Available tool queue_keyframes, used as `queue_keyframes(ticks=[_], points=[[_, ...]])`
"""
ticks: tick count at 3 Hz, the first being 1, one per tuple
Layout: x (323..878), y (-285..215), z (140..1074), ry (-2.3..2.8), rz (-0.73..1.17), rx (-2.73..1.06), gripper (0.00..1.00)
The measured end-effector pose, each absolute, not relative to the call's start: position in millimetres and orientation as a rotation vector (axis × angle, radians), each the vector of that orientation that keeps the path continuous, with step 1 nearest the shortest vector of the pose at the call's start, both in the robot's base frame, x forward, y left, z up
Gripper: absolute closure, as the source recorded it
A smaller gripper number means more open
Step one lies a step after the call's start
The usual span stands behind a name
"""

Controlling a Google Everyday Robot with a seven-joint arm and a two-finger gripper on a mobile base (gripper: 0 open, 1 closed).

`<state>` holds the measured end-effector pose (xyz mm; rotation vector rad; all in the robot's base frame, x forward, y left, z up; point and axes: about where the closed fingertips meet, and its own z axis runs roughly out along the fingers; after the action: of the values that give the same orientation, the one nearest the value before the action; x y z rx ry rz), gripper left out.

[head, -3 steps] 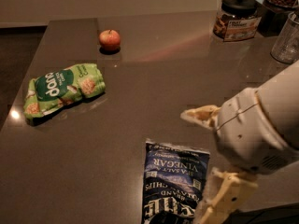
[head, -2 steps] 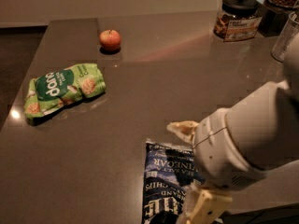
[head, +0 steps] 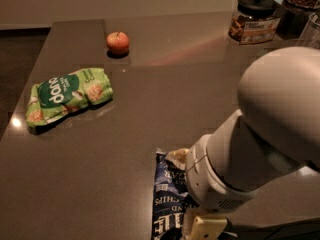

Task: Move blue chip bag near green rice chip bag

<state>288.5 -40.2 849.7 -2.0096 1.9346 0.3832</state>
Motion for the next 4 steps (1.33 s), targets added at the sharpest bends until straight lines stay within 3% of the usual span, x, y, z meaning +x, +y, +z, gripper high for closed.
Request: queue_keyframes(ticks=[1,2,3,4], points=[[298,-48,850,1.985,0.363,-2.03,0.41],[313,-52,865,1.984,0.348,-2.019,0.64],[365,-44,899,1.928,0.343,-1.986,0.96],[410,-28,924,1.875,0.364,-1.944,1.0]])
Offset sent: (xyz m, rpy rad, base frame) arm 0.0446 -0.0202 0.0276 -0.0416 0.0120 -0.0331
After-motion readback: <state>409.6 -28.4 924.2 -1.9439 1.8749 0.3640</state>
